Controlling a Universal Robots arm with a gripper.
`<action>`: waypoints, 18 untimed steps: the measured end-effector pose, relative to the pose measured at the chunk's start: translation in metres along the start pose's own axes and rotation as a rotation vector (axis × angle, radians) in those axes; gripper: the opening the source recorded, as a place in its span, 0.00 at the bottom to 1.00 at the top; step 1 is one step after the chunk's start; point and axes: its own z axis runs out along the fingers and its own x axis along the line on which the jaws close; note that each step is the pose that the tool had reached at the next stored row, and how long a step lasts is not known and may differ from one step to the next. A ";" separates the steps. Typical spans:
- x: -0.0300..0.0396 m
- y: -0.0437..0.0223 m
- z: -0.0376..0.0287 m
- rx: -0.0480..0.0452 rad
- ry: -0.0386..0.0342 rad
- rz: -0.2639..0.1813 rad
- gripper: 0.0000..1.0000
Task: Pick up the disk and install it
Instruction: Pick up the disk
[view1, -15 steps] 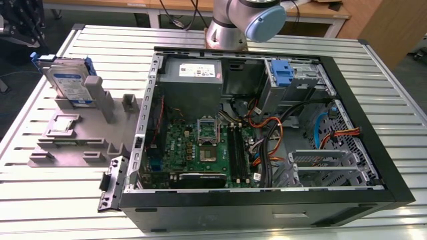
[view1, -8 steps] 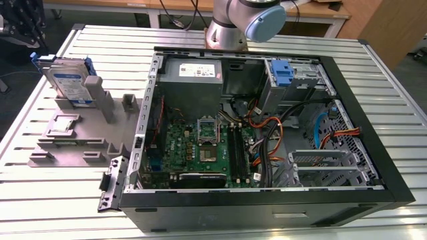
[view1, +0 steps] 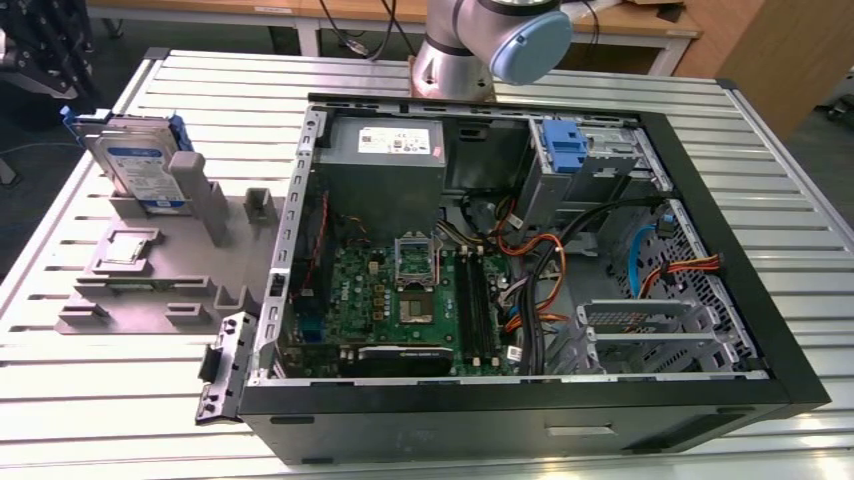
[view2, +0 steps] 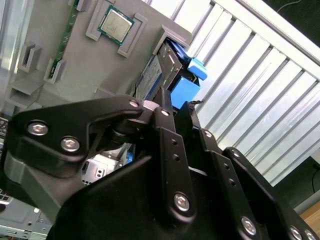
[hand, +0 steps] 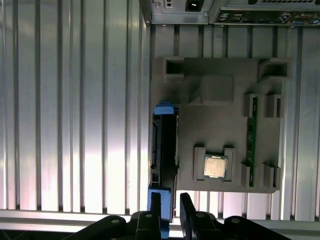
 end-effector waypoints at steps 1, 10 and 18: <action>0.0000 0.0000 0.0000 0.0000 0.0000 0.000 0.26; 0.0011 0.0000 0.0001 0.0000 0.0000 0.000 0.32; 0.0011 0.0000 0.0001 0.0000 0.0000 0.000 0.32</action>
